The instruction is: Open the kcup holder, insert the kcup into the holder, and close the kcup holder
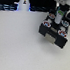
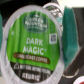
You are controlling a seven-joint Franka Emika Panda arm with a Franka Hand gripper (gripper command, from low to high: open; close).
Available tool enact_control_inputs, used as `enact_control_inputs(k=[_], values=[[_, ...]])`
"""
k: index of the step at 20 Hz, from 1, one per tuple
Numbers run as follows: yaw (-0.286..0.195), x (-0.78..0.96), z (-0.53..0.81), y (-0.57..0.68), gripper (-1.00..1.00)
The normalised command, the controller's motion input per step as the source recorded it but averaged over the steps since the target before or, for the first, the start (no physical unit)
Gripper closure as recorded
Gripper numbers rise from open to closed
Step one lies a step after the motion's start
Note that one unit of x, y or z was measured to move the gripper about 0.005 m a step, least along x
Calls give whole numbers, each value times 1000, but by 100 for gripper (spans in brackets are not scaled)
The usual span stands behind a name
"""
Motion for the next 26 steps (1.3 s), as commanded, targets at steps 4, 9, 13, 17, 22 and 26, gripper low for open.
enact_control_inputs(k=[4,9,13,17,22,26], values=[[-4,-9,-196,12,100],[11,-27,-228,9,100],[17,38,-261,71,100],[15,61,-231,131,100],[45,55,-5,138,-100],[67,116,255,58,-100]])
